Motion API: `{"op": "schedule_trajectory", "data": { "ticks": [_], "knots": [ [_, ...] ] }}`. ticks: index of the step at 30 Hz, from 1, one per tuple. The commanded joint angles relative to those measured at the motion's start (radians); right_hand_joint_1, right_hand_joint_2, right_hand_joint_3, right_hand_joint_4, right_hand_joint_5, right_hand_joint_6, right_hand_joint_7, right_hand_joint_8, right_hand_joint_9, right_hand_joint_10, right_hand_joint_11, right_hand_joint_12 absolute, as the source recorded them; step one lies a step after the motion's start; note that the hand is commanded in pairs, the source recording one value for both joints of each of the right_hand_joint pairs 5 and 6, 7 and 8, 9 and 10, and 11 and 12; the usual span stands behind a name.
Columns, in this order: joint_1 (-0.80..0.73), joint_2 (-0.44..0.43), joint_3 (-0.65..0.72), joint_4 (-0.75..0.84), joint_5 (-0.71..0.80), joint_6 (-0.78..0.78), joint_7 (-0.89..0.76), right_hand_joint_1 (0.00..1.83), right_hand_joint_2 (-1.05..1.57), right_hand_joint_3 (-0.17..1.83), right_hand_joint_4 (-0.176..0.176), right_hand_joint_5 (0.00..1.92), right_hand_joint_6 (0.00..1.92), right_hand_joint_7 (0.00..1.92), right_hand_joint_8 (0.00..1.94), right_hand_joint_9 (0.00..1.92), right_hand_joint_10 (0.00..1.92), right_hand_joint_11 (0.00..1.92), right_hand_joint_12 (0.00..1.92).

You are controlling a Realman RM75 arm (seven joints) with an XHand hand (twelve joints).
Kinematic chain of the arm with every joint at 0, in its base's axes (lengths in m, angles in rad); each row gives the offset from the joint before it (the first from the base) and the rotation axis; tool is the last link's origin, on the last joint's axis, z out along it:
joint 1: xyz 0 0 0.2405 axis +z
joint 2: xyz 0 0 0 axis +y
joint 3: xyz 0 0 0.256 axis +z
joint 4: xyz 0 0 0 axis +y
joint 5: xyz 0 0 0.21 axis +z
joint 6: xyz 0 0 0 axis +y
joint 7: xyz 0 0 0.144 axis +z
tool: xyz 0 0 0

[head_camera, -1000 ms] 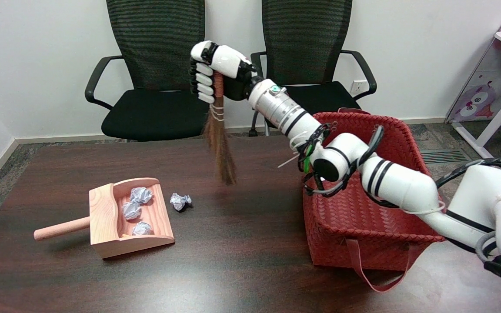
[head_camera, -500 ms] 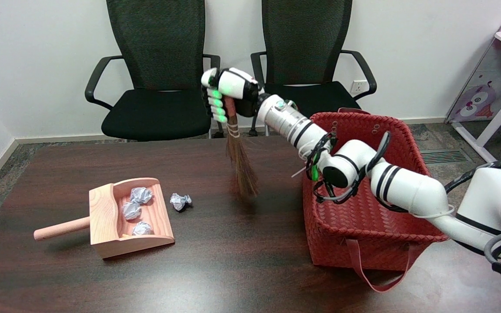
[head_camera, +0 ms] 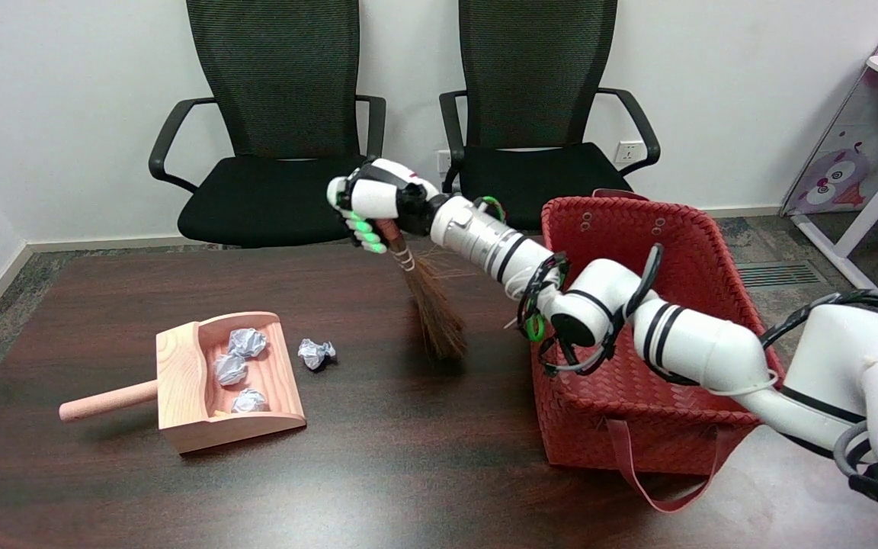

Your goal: Sweep the paper ball into the dustpan.

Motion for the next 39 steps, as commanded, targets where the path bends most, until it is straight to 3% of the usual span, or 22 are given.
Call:
{"op": "schedule_trajectory", "data": {
  "ticks": [1, 32, 39],
  "knots": [
    [-0.038, -0.106, 0.001, 0.017, -0.094, -0.011, -0.087, 0.87, 1.33, 1.83, -0.002, 1.92, 1.92, 1.92, 1.92, 1.92, 1.92, 1.92, 1.92],
    [-0.074, -0.412, 0.047, 0.13, -0.08, -0.026, 0.041, 0.85, 1.07, 1.83, -0.005, 1.92, 1.92, 1.92, 1.92, 1.92, 1.92, 1.92, 1.92],
    [-0.057, -0.454, 0.057, 0.098, 0.02, -0.026, 0.105, 0.85, 1.05, 1.83, -0.004, 1.92, 1.92, 1.92, 1.92, 1.92, 1.92, 1.92, 1.92]
  ]
}}
